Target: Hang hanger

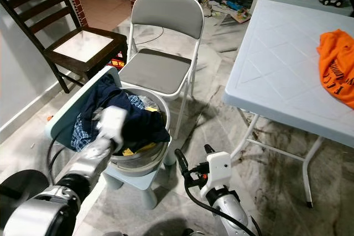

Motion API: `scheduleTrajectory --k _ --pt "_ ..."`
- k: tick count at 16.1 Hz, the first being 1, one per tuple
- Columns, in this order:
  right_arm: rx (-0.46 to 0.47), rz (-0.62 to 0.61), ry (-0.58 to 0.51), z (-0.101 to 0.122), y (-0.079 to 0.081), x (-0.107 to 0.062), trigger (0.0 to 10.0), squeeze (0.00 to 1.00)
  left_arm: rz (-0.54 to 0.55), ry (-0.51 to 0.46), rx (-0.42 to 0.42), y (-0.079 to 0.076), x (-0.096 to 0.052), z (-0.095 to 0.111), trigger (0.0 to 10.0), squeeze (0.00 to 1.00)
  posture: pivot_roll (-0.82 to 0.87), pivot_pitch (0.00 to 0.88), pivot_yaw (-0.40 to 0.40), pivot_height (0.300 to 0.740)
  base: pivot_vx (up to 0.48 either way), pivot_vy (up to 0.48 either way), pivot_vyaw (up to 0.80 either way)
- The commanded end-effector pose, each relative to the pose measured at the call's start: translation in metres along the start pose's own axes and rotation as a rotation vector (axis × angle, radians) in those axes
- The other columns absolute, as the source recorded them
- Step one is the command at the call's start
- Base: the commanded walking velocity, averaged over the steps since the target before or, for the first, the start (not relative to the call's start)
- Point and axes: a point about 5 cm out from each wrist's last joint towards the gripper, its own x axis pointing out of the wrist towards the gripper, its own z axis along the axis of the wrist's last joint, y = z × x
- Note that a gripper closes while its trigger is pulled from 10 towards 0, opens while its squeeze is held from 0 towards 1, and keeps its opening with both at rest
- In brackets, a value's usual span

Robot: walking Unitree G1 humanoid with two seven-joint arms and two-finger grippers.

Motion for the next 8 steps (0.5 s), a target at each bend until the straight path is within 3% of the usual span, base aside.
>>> scheduleTrajectory --k 1,2,3,5,6,8 --pt "-0.004 -0.003 -0.004 0.002 -0.001 -0.002 10.0 0.00 0.018 -0.050 0.102 0.000 -0.001 0.004 0.0 0.00 0.13 0.105 -0.056 0.740 0.000 0.000 0.00" --pt "-0.006 0.003 -0.002 0.002 0.000 -0.001 10.0 0.00 0.055 -0.047 0.088 0.003 -0.001 0.004 10.0 0.61 0.13 0.106 -0.059 0.740 0.000 0.000 0.00" --pt "-0.008 0.009 -0.001 0.002 0.001 0.000 10.0 0.00 0.078 -0.041 0.030 0.007 -0.002 0.003 10.0 1.00 0.14 0.109 -0.072 0.740 0.000 0.000 0.00" --pt "-0.012 0.025 0.003 0.003 0.001 0.002 10.0 0.00 0.193 -0.022 -0.061 0.025 -0.010 -0.008 10.0 1.00 0.15 0.113 -0.082 0.740 0.000 0.000 0.00" --pt "-0.015 0.029 0.004 0.003 0.001 0.002 10.0 0.00 0.240 0.039 -0.118 0.031 -0.014 -0.019 10.0 1.00 0.15 0.115 -0.086 0.740 0.000 0.000 0.00" --pt "-0.014 0.035 0.008 0.002 0.001 0.003 10.0 0.00 0.229 0.156 -0.299 0.029 -0.020 -0.040 10.0 1.00 0.16 0.117 -0.089 0.740 0.000 0.000 0.00"
